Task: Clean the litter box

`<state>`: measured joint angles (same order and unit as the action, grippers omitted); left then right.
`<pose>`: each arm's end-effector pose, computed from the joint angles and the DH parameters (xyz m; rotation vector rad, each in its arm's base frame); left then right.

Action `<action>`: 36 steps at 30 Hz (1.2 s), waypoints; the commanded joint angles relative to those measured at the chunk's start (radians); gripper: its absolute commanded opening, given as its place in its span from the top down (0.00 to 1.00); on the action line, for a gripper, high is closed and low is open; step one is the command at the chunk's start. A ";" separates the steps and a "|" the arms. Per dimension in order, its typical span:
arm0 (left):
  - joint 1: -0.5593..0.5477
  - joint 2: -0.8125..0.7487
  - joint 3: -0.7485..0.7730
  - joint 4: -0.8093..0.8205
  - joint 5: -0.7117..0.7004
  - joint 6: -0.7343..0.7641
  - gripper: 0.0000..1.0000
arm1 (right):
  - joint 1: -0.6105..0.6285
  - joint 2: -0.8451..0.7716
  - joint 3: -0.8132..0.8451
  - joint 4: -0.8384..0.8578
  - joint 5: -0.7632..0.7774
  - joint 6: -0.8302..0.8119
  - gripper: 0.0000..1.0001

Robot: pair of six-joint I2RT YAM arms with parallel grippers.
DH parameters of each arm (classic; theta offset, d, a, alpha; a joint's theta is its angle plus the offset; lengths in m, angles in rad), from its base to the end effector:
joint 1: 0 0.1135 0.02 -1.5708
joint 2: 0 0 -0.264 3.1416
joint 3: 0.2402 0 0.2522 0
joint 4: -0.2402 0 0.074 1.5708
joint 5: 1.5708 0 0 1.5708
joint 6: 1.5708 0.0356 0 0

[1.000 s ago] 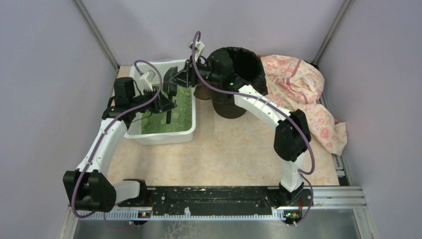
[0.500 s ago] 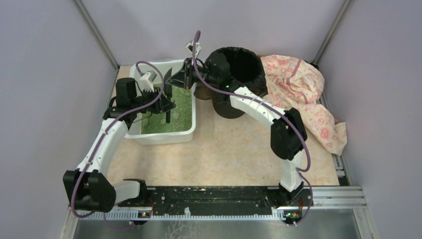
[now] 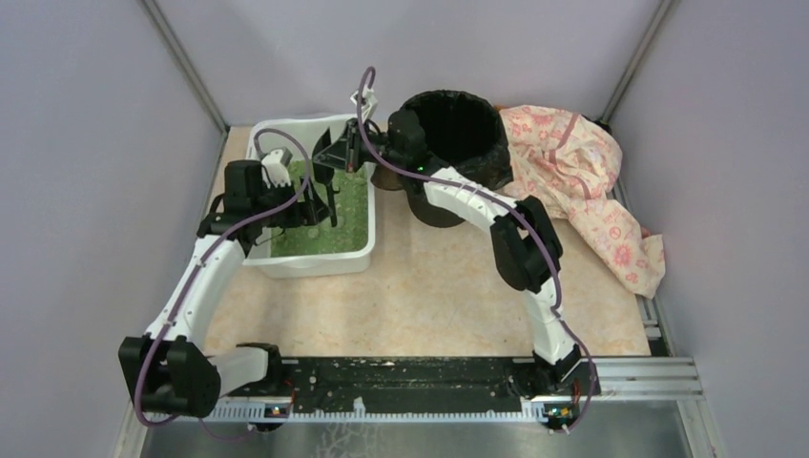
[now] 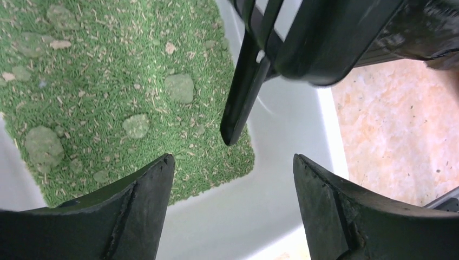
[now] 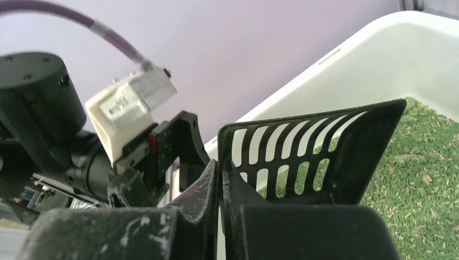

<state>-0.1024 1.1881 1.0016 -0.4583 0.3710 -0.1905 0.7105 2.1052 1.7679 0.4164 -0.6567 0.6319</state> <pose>0.2562 -0.0393 0.3075 0.1097 2.2211 -0.5723 0.3704 0.3474 0.3243 -0.6600 1.5940 1.5215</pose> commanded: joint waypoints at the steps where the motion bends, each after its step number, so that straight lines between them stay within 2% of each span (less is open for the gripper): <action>1: -0.039 -0.057 -0.063 0.044 -0.087 -0.034 0.15 | 0.001 0.027 0.112 0.101 -0.006 0.039 1.00; 7: -0.164 -0.098 -0.118 0.157 -0.250 -0.065 0.20 | 0.023 0.075 0.272 0.041 0.011 0.060 1.00; 12: -0.198 -0.099 -0.127 0.187 -0.349 -0.066 0.23 | 0.053 0.096 0.380 -0.045 0.018 0.028 1.00; 18: -0.200 -0.174 -0.119 0.195 -0.463 -0.023 0.27 | 0.063 0.051 0.342 -0.051 0.032 0.006 1.00; 24: -0.201 -0.188 -0.053 0.075 -0.495 0.009 0.25 | 0.061 0.061 0.375 -0.079 0.029 -0.001 1.00; 27: -0.201 -0.211 -0.092 0.112 -0.530 0.036 0.26 | 0.061 0.051 0.366 -0.066 0.015 0.017 1.00; 32: -0.202 -0.169 -0.106 0.138 -0.494 0.025 0.27 | 0.062 -0.013 0.276 -0.003 -0.005 0.043 1.00; 36: -0.217 -0.155 -0.108 0.144 -0.486 0.012 0.32 | 0.063 -0.064 0.207 0.062 -0.027 0.072 1.00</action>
<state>-0.3038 1.0222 0.9070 -0.3367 -0.1246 -0.1787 0.7700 2.1654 2.0109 0.3428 -0.6502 0.6682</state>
